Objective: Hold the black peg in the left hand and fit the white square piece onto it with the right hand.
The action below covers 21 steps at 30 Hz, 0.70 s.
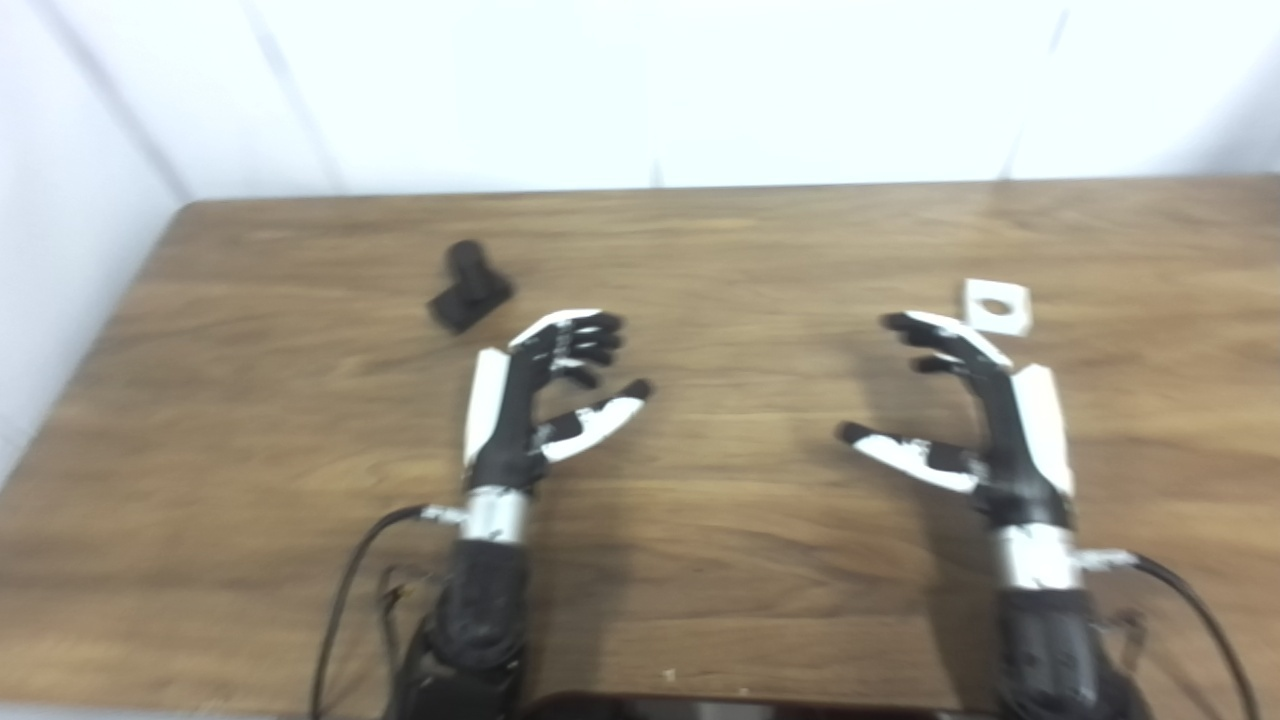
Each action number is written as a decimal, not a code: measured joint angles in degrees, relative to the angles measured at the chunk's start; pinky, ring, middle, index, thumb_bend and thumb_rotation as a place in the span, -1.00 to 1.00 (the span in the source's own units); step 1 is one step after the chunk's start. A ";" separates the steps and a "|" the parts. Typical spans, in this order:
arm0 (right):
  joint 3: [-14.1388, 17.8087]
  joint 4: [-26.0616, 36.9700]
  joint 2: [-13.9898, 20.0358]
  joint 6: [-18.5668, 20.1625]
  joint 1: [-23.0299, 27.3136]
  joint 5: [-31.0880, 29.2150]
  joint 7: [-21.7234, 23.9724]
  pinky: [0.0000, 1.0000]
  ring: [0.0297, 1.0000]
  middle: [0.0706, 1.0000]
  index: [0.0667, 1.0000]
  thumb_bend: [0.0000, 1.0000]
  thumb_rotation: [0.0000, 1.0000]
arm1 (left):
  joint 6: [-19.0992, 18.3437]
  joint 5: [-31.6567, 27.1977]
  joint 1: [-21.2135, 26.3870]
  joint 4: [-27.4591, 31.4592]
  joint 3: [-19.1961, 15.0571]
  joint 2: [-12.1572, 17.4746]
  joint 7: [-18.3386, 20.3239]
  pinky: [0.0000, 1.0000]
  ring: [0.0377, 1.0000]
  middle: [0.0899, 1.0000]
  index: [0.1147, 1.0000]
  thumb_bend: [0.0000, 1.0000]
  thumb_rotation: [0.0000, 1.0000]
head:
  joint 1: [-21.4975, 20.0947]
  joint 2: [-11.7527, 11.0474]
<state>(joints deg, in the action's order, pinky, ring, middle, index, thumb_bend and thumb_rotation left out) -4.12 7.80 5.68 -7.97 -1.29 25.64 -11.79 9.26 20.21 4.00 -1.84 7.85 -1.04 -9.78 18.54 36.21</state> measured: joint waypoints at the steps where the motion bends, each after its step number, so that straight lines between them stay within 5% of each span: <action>1: 0.09 -0.18 0.01 -0.46 0.06 -0.45 0.00 0.24 0.43 0.50 0.39 0.32 -0.93 | 0.25 0.35 0.42 -0.54 0.54 -0.41 -0.61 0.00 0.19 0.20 0.16 0.19 -0.89 | 0.26 -0.09; 7: 0.83 -0.43 0.01 -1.57 0.34 -2.87 0.30 0.25 0.43 0.50 0.39 0.34 -0.92 | 1.28 1.65 1.03 -2.36 2.52 -3.75 -1.74 0.00 0.20 0.21 0.17 0.19 -0.84 | 0.18 -0.26; 13: 0.94 -0.66 0.02 -1.76 0.45 -3.08 0.33 0.31 0.45 0.50 0.39 0.35 -0.81 | 1.28 2.47 1.12 -2.51 2.49 -4.02 -1.86 0.00 0.19 0.20 0.16 0.17 -0.90 | 0.09 -0.35; 21: 0.90 -0.75 -0.04 -2.12 0.65 -3.64 0.33 0.27 0.44 0.49 0.38 0.37 -0.81 | -0.96 3.51 1.08 -1.44 2.78 -3.05 -0.35 0.24 0.38 0.36 0.27 0.22 -0.65 | 0.09 -0.26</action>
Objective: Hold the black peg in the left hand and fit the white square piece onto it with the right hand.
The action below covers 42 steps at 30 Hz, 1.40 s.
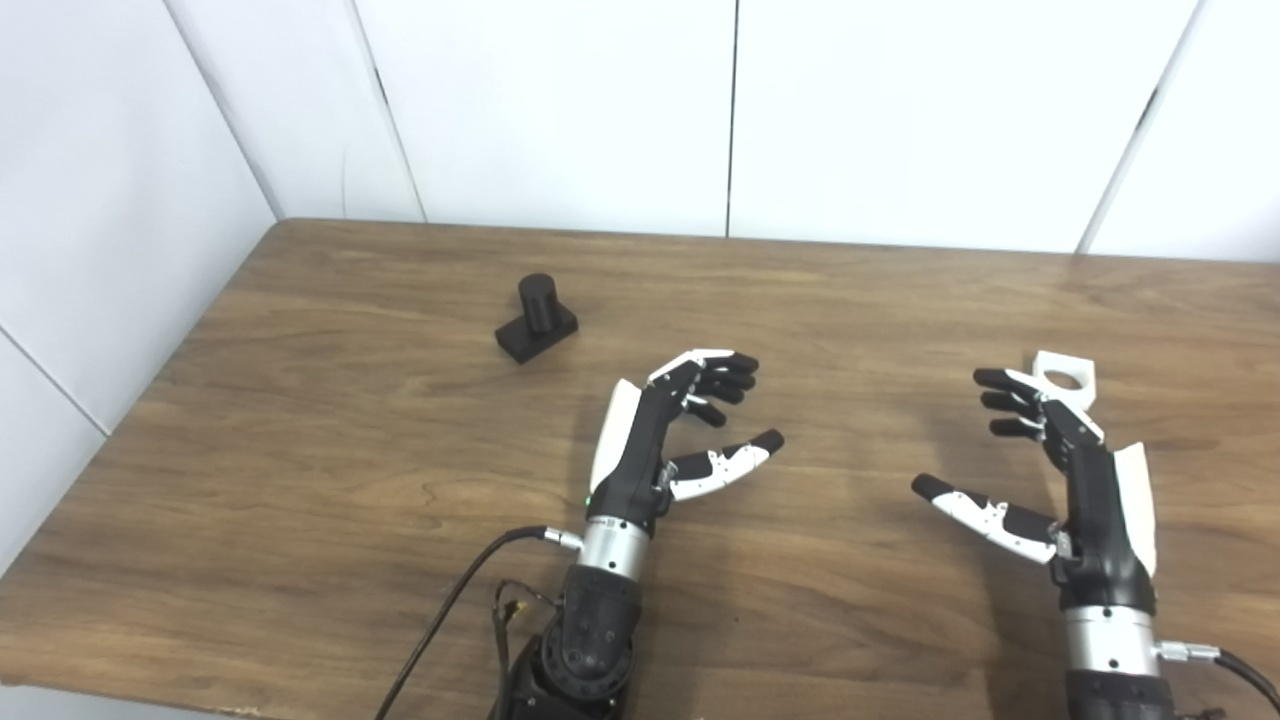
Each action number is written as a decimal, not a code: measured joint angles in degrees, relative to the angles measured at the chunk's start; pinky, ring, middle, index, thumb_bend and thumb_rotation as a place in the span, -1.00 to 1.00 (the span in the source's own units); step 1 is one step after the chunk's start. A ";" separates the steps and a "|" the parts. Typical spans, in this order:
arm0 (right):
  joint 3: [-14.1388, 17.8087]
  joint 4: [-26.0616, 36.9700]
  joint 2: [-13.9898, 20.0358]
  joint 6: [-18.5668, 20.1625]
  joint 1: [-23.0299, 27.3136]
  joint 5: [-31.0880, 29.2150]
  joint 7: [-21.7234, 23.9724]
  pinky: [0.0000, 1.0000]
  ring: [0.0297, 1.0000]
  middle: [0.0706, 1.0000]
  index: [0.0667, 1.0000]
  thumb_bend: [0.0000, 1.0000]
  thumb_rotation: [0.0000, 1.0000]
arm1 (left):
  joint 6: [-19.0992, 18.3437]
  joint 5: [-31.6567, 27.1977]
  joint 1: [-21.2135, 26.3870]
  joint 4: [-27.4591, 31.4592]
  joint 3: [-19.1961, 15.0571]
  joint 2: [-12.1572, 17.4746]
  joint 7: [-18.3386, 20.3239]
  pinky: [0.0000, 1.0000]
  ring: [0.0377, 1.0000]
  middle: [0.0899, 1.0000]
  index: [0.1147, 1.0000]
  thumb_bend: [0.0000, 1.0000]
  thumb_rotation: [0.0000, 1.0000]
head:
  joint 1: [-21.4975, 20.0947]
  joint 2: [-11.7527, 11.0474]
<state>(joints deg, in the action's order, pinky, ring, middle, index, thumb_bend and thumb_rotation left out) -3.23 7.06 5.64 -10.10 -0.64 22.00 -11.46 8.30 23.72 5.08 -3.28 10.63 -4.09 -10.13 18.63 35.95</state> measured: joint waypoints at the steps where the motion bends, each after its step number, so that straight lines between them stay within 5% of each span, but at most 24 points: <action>1: 0.00 0.00 -0.01 -0.01 0.04 -0.07 0.00 0.27 0.43 0.50 0.38 0.37 -0.80 | -0.73 0.53 -0.19 0.60 0.06 0.48 0.28 0.27 0.40 0.38 0.28 0.23 -0.64 | 0.00 0.00; 7: 0.13 -0.02 0.03 0.09 0.09 -0.18 0.11 0.28 0.44 0.49 0.38 0.36 -0.83 | -6.87 4.88 -1.84 3.81 1.00 3.42 2.19 0.14 0.35 0.40 0.28 0.36 -0.75 | -0.09 0.00; 16: 0.28 -0.35 0.20 -0.07 0.37 -0.51 0.10 0.26 0.42 0.48 0.37 0.37 -0.87 | -10.45 8.20 0.66 4.56 -1.72 8.65 3.53 0.08 0.32 0.37 0.24 0.40 -0.78 | 0.44 0.09; 28: 0.21 -0.68 0.54 -0.14 0.60 -1.40 0.14 0.19 0.38 0.48 0.37 0.38 -0.89 | -14.18 12.86 3.75 4.30 -3.21 9.19 1.22 0.01 0.23 0.32 0.24 0.36 -0.74 | 0.88 -0.09; 42: 0.23 -1.11 0.78 -0.13 0.95 -2.05 0.45 0.19 0.37 0.47 0.36 0.38 -0.82 | -17.25 17.00 6.16 3.85 -4.55 11.00 -1.24 0.13 0.38 0.40 0.23 0.33 -0.60 | 1.23 -0.26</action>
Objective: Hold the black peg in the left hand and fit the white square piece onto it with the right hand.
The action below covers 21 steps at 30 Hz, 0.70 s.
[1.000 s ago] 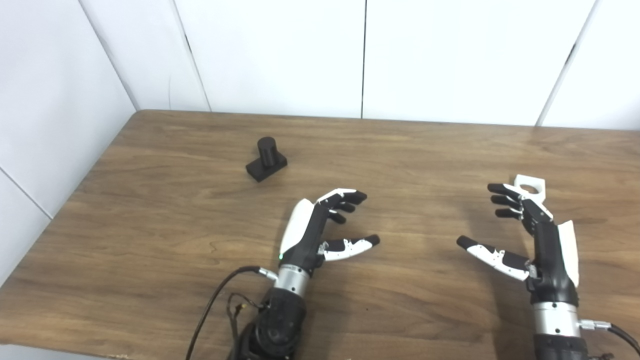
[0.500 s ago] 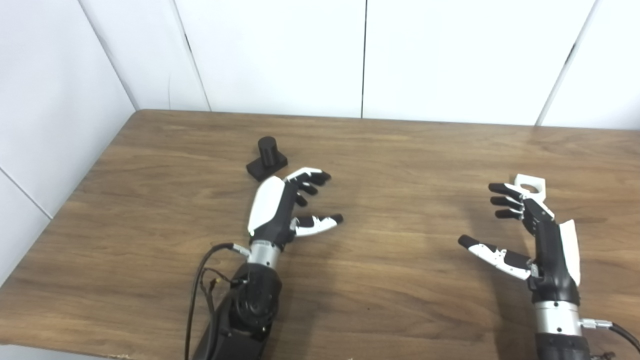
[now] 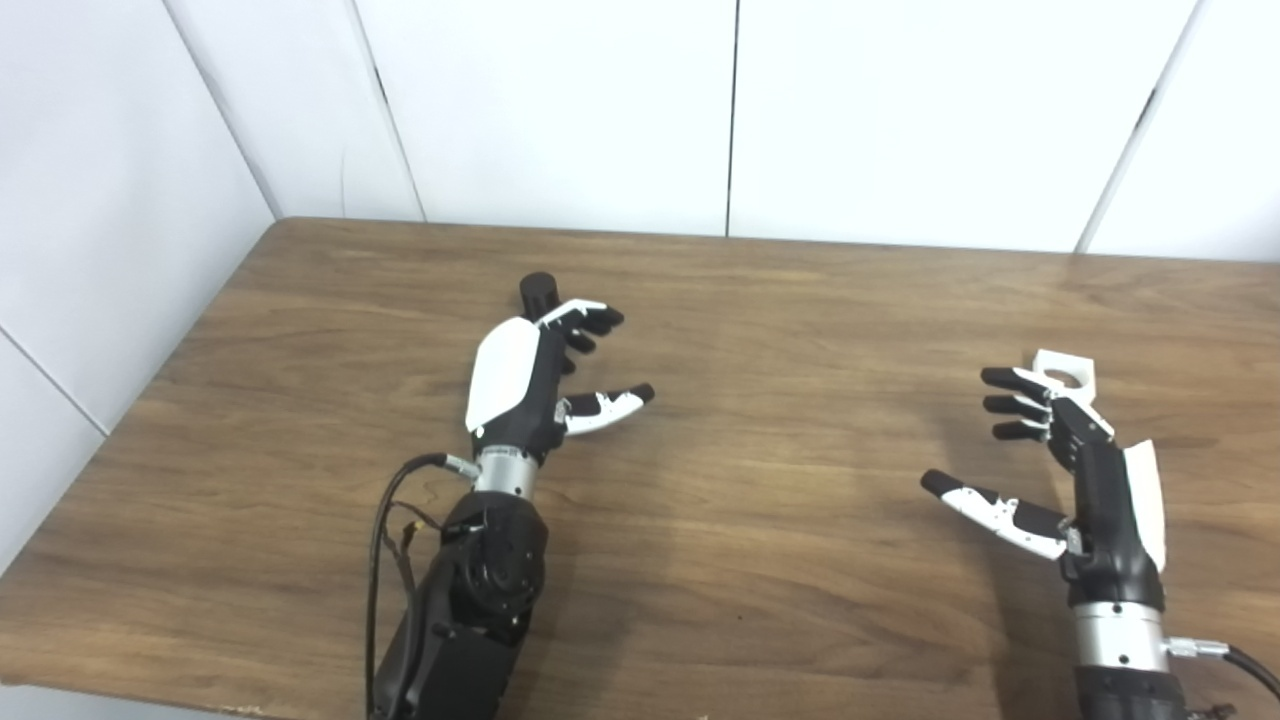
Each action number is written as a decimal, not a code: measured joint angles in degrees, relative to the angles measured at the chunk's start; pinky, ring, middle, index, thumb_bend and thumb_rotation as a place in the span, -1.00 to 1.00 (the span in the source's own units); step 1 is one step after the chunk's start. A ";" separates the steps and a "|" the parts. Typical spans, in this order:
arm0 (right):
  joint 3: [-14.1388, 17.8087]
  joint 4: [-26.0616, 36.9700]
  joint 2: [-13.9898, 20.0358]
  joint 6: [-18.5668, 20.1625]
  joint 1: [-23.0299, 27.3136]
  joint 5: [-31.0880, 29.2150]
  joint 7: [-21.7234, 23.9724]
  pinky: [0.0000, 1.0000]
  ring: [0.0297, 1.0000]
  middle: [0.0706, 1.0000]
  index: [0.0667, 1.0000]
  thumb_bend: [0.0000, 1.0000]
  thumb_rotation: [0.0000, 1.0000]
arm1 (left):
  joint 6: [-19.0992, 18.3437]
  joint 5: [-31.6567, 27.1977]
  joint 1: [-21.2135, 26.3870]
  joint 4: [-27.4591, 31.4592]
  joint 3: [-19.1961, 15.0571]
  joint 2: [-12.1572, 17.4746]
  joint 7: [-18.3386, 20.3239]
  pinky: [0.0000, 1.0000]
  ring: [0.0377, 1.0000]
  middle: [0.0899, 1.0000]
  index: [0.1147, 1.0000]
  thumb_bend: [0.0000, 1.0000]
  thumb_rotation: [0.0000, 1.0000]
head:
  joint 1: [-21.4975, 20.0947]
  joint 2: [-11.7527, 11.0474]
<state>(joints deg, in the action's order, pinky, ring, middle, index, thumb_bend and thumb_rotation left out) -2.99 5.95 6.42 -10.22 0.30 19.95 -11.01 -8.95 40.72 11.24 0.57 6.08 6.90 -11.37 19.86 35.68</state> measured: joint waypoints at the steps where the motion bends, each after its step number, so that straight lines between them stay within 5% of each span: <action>1: -0.01 0.00 0.00 0.00 0.00 0.00 0.00 0.19 0.37 0.47 0.35 0.38 -0.82 | -0.05 0.43 0.23 -0.32 0.01 0.21 -0.31 0.13 0.39 0.41 0.23 0.33 -0.60 | 0.00 0.00; 21: -0.05 -0.43 0.12 -0.39 0.21 -0.35 -0.12 0.29 0.41 0.49 0.37 0.35 -0.79 | -2.90 4.93 2.28 -1.30 -0.89 2.75 -4.65 0.19 0.64 0.63 0.23 0.40 -0.48 | 0.18 -0.09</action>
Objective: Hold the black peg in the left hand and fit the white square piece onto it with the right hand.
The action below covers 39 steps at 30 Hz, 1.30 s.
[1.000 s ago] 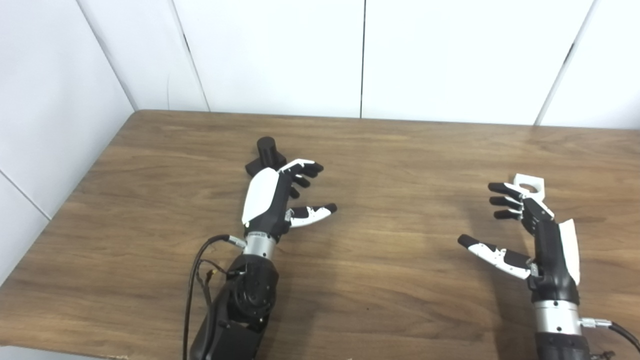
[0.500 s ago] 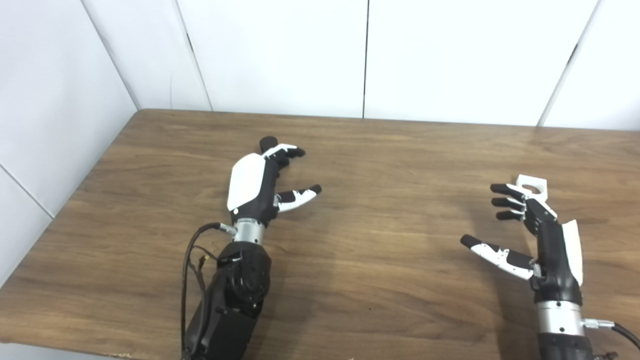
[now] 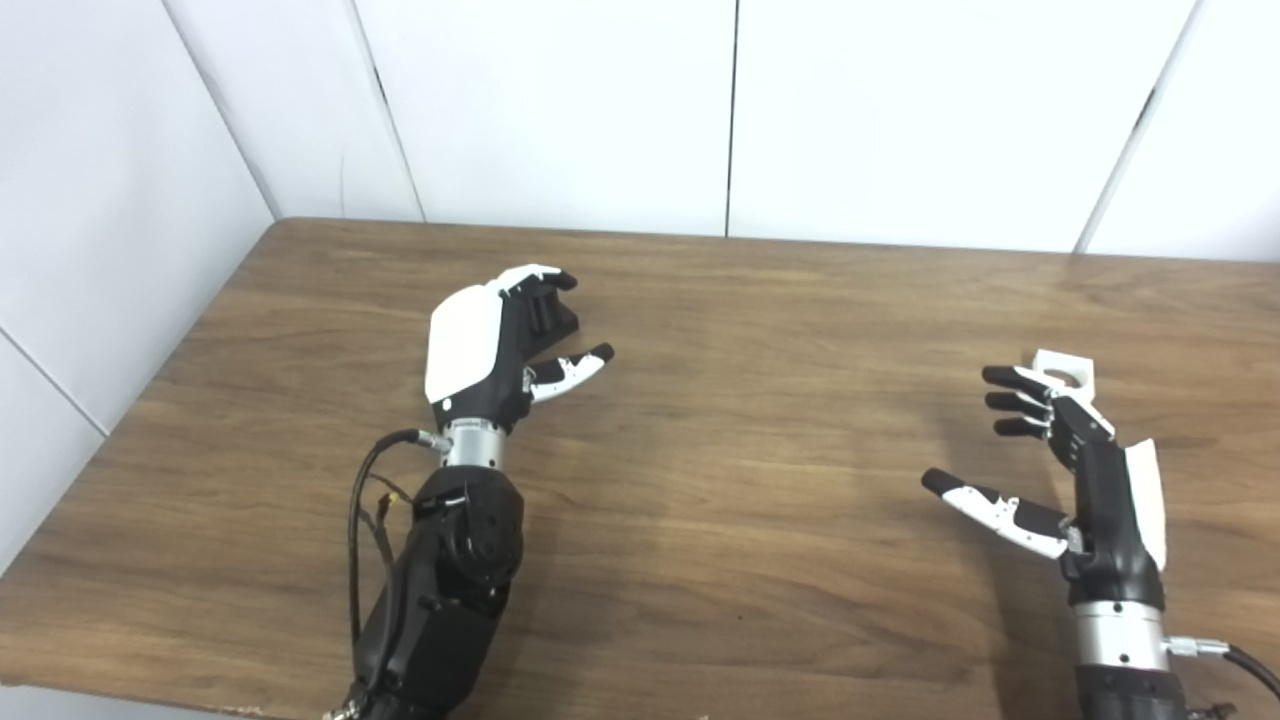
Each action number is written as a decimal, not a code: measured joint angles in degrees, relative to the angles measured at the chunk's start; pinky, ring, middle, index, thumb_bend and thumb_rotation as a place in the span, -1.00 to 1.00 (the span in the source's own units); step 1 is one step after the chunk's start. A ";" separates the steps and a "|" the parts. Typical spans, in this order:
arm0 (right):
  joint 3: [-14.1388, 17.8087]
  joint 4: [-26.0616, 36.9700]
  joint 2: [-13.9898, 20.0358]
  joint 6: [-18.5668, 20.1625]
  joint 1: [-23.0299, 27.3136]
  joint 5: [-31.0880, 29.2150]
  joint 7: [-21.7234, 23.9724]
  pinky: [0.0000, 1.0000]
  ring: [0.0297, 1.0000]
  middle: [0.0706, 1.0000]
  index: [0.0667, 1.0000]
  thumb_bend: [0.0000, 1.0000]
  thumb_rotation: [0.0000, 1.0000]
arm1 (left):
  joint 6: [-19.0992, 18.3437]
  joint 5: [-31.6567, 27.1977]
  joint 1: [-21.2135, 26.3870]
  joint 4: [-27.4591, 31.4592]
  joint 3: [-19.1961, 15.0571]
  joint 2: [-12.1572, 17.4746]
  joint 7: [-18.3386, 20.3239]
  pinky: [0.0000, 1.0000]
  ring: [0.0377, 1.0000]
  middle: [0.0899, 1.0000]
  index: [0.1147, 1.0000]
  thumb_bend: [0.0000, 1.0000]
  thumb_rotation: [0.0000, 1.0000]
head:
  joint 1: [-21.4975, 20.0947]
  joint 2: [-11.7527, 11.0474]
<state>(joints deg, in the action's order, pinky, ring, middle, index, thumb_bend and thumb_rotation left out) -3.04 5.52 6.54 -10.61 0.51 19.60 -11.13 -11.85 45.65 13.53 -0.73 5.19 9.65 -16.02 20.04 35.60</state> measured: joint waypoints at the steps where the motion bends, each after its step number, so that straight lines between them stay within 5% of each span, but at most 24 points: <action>1: -0.01 0.00 0.00 0.00 0.00 0.00 0.00 0.29 0.41 0.49 0.37 0.35 -0.80 | -0.47 0.26 0.11 -0.01 -0.01 -0.01 -0.02 0.22 0.66 0.65 0.23 0.41 -0.47 | 0.00 0.00; 12: -0.01 -0.01 0.01 0.00 -0.01 0.00 0.00 0.26 0.41 0.49 0.35 0.35 -0.80 | -7.93 7.53 1.86 -0.41 0.57 0.20 -0.10 0.98 0.89 0.83 0.33 0.53 -0.26 | 0.18 0.26; 26: -0.10 -0.02 0.08 -0.78 -0.03 0.00 -0.24 0.34 0.47 0.48 0.34 0.36 -0.79 | -13.37 9.58 5.07 -4.65 0.45 1.52 -0.34 1.00 1.00 1.00 0.50 0.65 -0.11 | -0.09 0.44; 39: -0.06 0.22 0.09 -0.71 -0.18 0.03 -0.24 0.24 0.41 0.48 0.33 0.36 -0.78 | -14.80 9.66 6.85 -10.30 -1.16 1.53 -0.95 1.00 1.00 1.00 0.38 0.71 -0.12 | -0.35 0.62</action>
<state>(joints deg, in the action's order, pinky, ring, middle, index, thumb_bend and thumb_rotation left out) -3.10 5.75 6.63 -11.32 0.33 19.63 -11.37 -26.65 55.31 20.38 -11.04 4.03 11.18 -16.97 19.69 36.21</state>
